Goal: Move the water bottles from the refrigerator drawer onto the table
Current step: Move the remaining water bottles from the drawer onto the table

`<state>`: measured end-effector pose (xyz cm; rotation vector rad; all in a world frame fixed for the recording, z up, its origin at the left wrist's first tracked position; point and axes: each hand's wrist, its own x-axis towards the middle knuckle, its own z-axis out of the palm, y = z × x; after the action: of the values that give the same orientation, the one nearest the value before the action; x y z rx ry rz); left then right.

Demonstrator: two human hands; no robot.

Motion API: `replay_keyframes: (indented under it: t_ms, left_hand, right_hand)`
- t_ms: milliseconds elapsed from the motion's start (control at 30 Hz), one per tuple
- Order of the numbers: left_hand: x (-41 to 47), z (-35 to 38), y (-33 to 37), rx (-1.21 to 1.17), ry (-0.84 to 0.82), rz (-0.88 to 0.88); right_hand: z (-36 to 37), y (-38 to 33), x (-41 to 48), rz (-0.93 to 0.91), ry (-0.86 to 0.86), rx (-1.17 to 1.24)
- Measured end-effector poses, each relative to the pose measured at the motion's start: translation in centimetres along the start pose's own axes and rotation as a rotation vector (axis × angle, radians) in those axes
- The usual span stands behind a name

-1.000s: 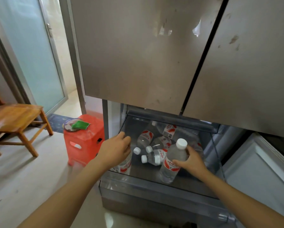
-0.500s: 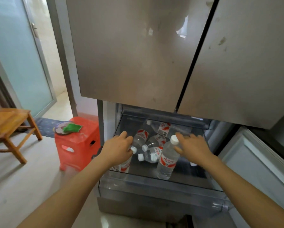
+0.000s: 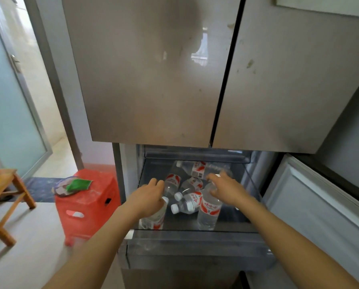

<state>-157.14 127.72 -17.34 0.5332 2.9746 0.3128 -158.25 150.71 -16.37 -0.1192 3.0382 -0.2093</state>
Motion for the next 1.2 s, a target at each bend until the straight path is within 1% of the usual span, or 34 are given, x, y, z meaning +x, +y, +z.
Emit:
replay_keyframes:
  t_ms: [67, 200, 333, 433, 533, 600, 700, 800, 867, 967, 1100, 1200]
  left_hand:
    - [0.1, -0.2, -0.4, -0.064, 0.003, -0.012]
    - [0.1, -0.4, -1.4, -0.127, 0.077, -0.007]
    - [0.5, -0.4, -1.6, -0.162, 0.103, 0.033]
    - [1.2, -1.7, -1.0, -0.178, 0.181, 0.054]
    - [1.8, -4.2, 0.5, -0.209, 0.320, 0.053]
    - [2.0, -6.0, 1.9, -0.256, 0.407, 0.083]
    - [2.0, -8.1, 4.0, -0.295, 0.488, 0.158]
    - [1.8, -10.0, 6.3, -0.363, 0.566, 0.259]
    - [1.8, -11.0, 8.2, -0.409, 0.546, 0.331]
    - [1.9, -11.8, 10.7, -0.444, 0.433, 0.395]
    - [0.9, -11.3, 12.7, -0.461, 0.340, 0.480]
    - [-0.6, -10.9, 13.9, -0.515, 0.326, 0.515]
  right_hand:
    - [0.0, 0.1, 0.4, 0.007, 0.003, 0.065]
    - [-0.8, 1.9, 0.0, 0.002, 0.009, 0.177]
    - [-1.8, 3.6, -1.7, 0.069, 0.034, 0.251]
    - [-4.3, 4.0, -2.8, 0.071, 0.110, 0.304]
    - [-8.1, 4.5, -4.0, 0.079, 0.209, 0.280]
    - [-10.8, 5.3, -5.3, 0.098, 0.264, 0.338]
    - [-14.1, 6.1, -8.1, 0.089, 0.349, 0.430]
    - [-16.4, 6.8, -10.9, 0.073, 0.439, 0.469]
    - [-17.2, 7.0, -12.8, 0.077, 0.480, 0.495]
    - [-17.8, 7.0, -15.5, 0.103, 0.513, 0.460]
    - [-17.2, 7.9, -18.8, 0.185, 0.495, 0.395]
    - [-16.4, 8.3, -20.3, 0.174, 0.425, 0.407]
